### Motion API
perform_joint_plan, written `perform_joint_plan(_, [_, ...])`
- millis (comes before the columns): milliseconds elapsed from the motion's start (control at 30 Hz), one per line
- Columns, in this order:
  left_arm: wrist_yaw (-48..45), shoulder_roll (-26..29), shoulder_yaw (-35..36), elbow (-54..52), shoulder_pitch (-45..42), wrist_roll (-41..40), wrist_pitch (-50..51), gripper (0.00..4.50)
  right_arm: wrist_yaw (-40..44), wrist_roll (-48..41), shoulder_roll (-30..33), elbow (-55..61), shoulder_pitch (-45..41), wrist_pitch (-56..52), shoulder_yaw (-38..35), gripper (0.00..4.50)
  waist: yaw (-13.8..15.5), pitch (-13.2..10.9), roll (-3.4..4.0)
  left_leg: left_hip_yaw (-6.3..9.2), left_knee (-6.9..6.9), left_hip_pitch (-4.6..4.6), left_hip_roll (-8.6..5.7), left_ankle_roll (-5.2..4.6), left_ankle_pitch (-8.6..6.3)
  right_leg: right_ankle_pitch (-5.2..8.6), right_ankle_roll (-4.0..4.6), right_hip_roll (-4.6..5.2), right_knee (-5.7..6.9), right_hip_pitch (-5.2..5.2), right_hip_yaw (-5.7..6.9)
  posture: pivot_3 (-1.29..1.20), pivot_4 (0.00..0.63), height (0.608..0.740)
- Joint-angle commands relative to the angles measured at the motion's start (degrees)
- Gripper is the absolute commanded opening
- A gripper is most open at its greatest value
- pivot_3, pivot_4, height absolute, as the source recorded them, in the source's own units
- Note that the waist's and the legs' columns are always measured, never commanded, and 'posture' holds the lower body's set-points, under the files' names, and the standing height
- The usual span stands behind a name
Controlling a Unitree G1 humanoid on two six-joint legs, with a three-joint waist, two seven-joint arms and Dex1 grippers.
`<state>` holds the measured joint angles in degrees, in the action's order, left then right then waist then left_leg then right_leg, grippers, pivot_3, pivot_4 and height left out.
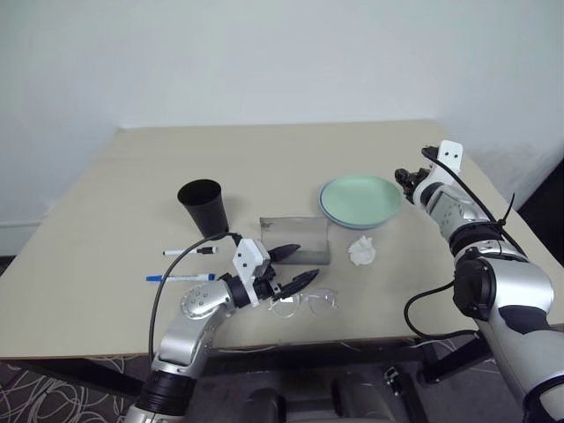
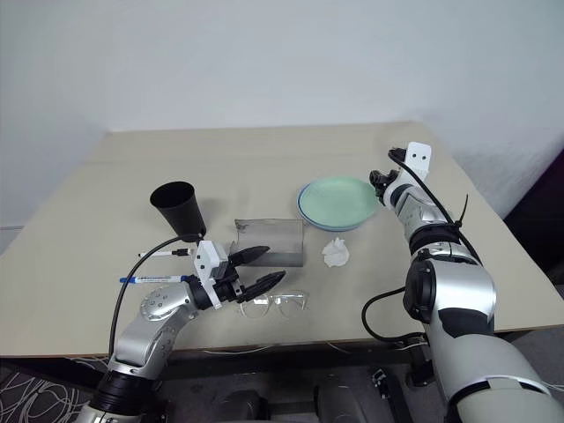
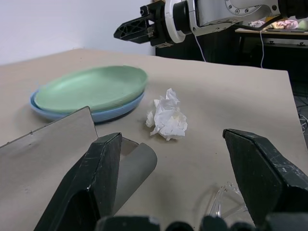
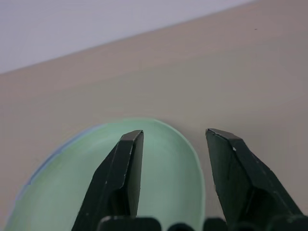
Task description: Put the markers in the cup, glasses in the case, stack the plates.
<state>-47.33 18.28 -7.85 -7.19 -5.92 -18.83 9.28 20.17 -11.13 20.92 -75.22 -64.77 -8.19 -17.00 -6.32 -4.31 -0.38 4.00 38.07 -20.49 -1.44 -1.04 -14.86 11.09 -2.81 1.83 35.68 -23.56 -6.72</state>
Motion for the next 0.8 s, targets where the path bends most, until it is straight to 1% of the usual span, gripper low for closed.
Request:
perform_joint_plan(33, [0.26,0.41,0.63,-1.63,-0.98,-0.19,-0.88,3.56,5.88,0.85,1.18,2.75,-1.8,1.83,1.15,2.1,-0.02,0.0,0.0,-0.02,0.0,0.0,0.0,0.0,0.0,0.0,0.0,0.0,-0.01,0.0,-0.03,0.0,0.0,0.737])
perform_joint_plan(100, [0.29,0.62,0.82,-1.89,-0.85,-0.33,-0.79,3.56,11.27,1.32,1.89,3.89,-1.08,2.21,2.4,2.1,-0.11,0.0,0.0,-0.05,0.0,0.0,-0.01,0.0,0.0,0.0,-0.01,0.0,-0.01,0.0,-0.05,0.0,0.0,0.737])
perform_joint_plan(200, [0.3,1.05,1.22,-2.03,-0.54,-0.5,-0.8,3.56,21.81,1.98,3.42,6.97,1.18,2.28,5.05,2.1,-0.16,0.0,0.0,-0.04,0.0,0.0,-0.01,-0.01,-0.01,-0.01,-0.02,0.0,-0.01,0.0,-0.05,0.0,0.0,0.737])
perform_joint_plan(267, [0.34,1.39,1.56,-1.95,-0.47,-0.64,-0.81,3.56,26.67,2.07,4.34,9.46,2.94,1.83,6.26,2.1,-0.12,0.0,0.0,-0.03,0.0,0.01,0.0,-0.01,-0.01,-0.01,-0.02,0.0,-0.01,0.0,-0.04,0.0,0.0,0.737])
perform_joint_plan(367, [0.26,2.32,2.7,-0.91,-0.88,-0.89,-1.1,3.56,38.44,1.36,6.56,18.95,9.36,-0.21,9.61,2.1,-0.07,0.01,-0.02,-0.01,0.05,0.0,0.0,-0.01,-0.02,-0.01,-0.03,0.0,0.0,0.02,-0.02,0.0,0.0,0.737])
perform_joint_plan(467, [0.02,2.83,3.38,-0.11,-1.34,-1.01,-1.31,3.56,44.8,-0.32,8.14,29.14,15.58,-3.61,11.49,2.71,-0.08,0.01,-0.01,-0.01,0.07,-0.02,0.0,-0.01,-0.02,-0.01,-0.04,0.0,0.01,0.02,-0.02,0.0,0.0,0.737])
perform_joint_plan(567, [-0.18,3.01,3.83,0.61,-1.87,-1.05,-1.43,3.56,49.2,-2.37,9.74,39.16,21.42,-7.88,12.56,3.68,-0.11,0.02,-0.01,-0.05,0.11,0.01,0.0,-0.01,-0.02,-0.02,-0.05,0.0,0.07,0.01,-0.05,0.0,0.0,0.737])
perform_joint_plan(633, [-0.26,3.05,3.95,0.91,-2.04,-1.06,-1.54,3.56,50.1,-3.35,10.5,43.83,24.14,-10.13,12.83,4.39,-0.1,0.02,-0.01,-0.07,0.14,0.03,0.01,-0.01,-0.02,-0.02,-0.06,0.0,0.1,0.01,-0.05,0.0,0.0,0.737])
perform_joint_plan(800, [-0.38,2.96,3.78,1.34,-2.06,-0.89,-1.77,3.56,50.19,-4.35,11.11,51.15,28.58,-14.22,14.29,4.39,0.14,0.02,-0.02,-0.08,0.25,0.05,0.02,-0.01,-0.02,-0.02,-0.06,0.0,0.1,0.05,-0.03,0.0,0.0,0.737])
